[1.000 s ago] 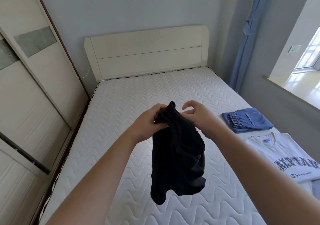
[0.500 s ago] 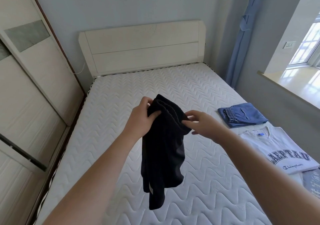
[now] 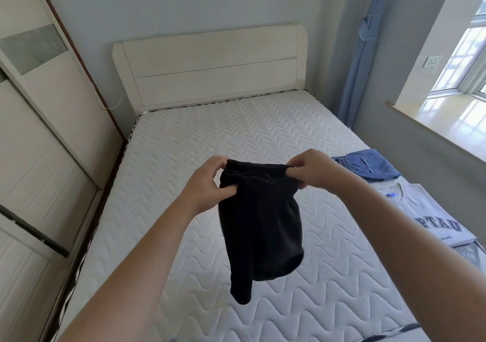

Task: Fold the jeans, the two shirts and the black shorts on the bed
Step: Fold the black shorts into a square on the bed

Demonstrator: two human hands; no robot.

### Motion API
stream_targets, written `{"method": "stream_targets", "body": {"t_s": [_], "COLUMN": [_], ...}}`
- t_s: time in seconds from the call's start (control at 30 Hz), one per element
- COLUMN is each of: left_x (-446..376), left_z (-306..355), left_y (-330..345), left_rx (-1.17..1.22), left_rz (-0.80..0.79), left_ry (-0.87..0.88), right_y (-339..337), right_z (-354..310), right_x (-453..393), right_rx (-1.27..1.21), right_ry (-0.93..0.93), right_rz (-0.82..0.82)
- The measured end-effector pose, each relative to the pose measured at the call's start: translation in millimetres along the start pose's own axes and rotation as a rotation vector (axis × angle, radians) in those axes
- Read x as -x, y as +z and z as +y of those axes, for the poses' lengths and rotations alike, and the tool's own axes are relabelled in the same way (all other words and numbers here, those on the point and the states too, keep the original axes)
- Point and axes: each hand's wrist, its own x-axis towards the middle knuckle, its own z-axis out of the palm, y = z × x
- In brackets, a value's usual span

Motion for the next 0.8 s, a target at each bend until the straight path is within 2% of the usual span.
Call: {"method": "stream_targets", "body": {"t_s": [0.07,0.13,0.3,0.37,0.47,0.57,0.67,0.8], "left_x": [3.7,5.5,3.4,0.7,-3.8,-4.0,-5.0,-5.6], "left_z": [3.3,5.5,17.9,24.0,28.7,27.5,24.3,18.9], "left_y": [0.7,0.6,0.8,3.4,9.7,13.7,12.7,11.0], "left_rx": [0.129,0.121,-0.275,-0.452,-0.583,-0.576,-0.527,-0.364], "left_rz": [-0.081,-0.128,-0.248,-0.249,-0.31,-0.388,-0.388,-0.408], "left_ry": [-0.058,-0.038,0.154,0.165,0.158,0.16,0.137,0.074], "right_y": [-0.1,1.0,2.4,1.4,0.5,-3.0,-1.0,15.2], "right_z": [-5.5,-9.5,-13.1,-13.4,-12.4,-6.1,2.9,14.1], "right_x": [2.2,4.4,11.2,14.2,19.0,22.9,29.2,37.5], "right_rx": [-0.003,-0.019,-0.004,0.037,0.165,0.288,0.216,0.135], "right_ry": [0.003,0.013,0.009,-0.003,-0.056,-0.118,-0.177,-0.324], "right_rz": [0.042,0.086,0.128,0.12,0.079,0.03,-0.002,0.066]}}
